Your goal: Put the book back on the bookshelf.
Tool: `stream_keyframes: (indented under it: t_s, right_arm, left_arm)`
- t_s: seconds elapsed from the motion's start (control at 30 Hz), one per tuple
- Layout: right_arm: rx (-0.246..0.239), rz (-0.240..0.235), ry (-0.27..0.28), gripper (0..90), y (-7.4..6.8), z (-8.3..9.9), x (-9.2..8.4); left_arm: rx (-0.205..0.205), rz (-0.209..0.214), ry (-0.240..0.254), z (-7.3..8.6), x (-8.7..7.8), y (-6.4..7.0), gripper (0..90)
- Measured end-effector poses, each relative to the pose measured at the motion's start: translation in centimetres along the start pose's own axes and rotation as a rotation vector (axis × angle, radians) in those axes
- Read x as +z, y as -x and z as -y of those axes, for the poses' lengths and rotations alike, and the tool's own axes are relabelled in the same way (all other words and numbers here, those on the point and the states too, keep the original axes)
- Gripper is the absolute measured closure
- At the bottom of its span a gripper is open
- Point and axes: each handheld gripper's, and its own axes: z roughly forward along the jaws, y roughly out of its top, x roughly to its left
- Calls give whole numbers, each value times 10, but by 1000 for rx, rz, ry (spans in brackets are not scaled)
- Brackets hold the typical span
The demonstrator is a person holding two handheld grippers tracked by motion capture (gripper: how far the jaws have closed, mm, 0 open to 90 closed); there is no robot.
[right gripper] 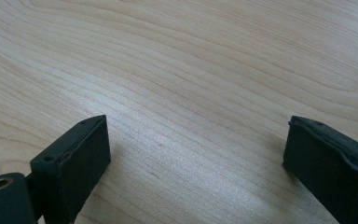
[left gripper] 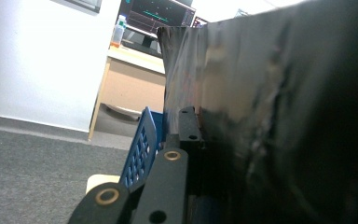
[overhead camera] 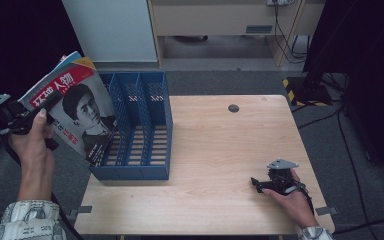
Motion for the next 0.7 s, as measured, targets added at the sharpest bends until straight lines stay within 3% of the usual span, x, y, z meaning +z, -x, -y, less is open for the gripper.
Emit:
stream_keyframes:
  t_s: [0.7]
  right_arm:
    - [0,1,1,75,0,0,0]
  left_arm:
    - [7,10,25,7,6,2,862]
